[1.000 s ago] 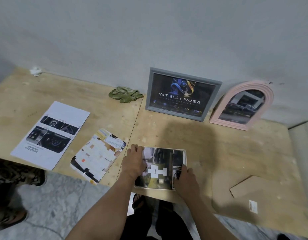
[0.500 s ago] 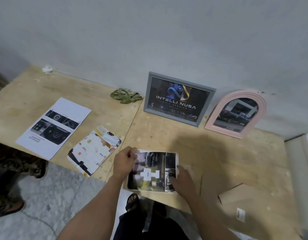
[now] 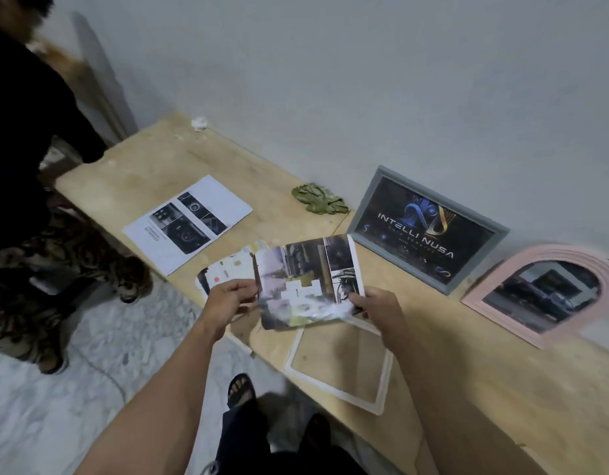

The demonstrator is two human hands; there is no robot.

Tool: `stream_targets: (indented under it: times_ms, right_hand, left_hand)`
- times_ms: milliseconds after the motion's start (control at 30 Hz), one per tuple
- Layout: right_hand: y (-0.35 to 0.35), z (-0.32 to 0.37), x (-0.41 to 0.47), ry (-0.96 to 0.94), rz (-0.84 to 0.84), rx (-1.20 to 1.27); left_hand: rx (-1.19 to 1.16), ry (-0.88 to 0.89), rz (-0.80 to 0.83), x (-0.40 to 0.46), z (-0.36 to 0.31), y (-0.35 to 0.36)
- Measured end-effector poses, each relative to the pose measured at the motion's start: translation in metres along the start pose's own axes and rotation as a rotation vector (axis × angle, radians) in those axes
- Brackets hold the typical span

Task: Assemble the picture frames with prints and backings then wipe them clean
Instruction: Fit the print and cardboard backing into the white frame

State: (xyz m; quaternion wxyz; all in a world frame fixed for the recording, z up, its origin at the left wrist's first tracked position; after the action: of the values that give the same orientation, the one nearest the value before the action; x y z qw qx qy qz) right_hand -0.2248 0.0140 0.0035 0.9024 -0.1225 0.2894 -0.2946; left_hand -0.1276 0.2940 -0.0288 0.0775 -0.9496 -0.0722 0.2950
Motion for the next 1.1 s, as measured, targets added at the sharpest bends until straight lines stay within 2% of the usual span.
stream_targets:
  times_ms: [233, 400, 567, 700, 1000, 1100]
  right_hand:
    - [0.1, 0.076, 0.035, -0.071, 0.136, -0.101]
    - [0.203, 0.127, 0.068, -0.132, 0.22, -0.212]
    - [0.302, 0.161, 0.106, -0.194, 0.123, -0.296]
    - [0.373, 0.174, 0.136, -0.201, 0.12, -0.397]
    - [0.415, 0.186, 0.165, -0.241, 0.095, -0.502]
    - [0.413, 0.181, 0.167, -0.213, 0.079, -0.487]
  left_hand:
    - [-0.14, -0.021, -0.185, 0.052, -0.017, -0.059]
    - [-0.22, -0.021, -0.286, 0.114, -0.045, -0.103]
    - [-0.17, -0.092, -0.424, 0.189, -0.055, -0.14]
    - [-0.135, -0.188, -0.501, 0.239, -0.048, -0.16]
    - [-0.062, -0.224, -0.507, 0.269, -0.047, -0.16]
    - [0.23, -0.172, -0.513, 0.266, -0.049, -0.161]
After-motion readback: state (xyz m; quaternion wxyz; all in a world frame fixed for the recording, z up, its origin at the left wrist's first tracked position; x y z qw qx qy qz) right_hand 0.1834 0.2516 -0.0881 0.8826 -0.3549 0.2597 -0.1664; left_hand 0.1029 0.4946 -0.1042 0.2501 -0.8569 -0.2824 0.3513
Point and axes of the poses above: each hand's wrist, its own x-axis towards the middle knuckle, its own y-axis out of the palm, z = x × y, the point moved 1 cm from there along x, towards the middle knuckle, and after that the axes turned 14 degrees about -z, right-handed, at the moved point
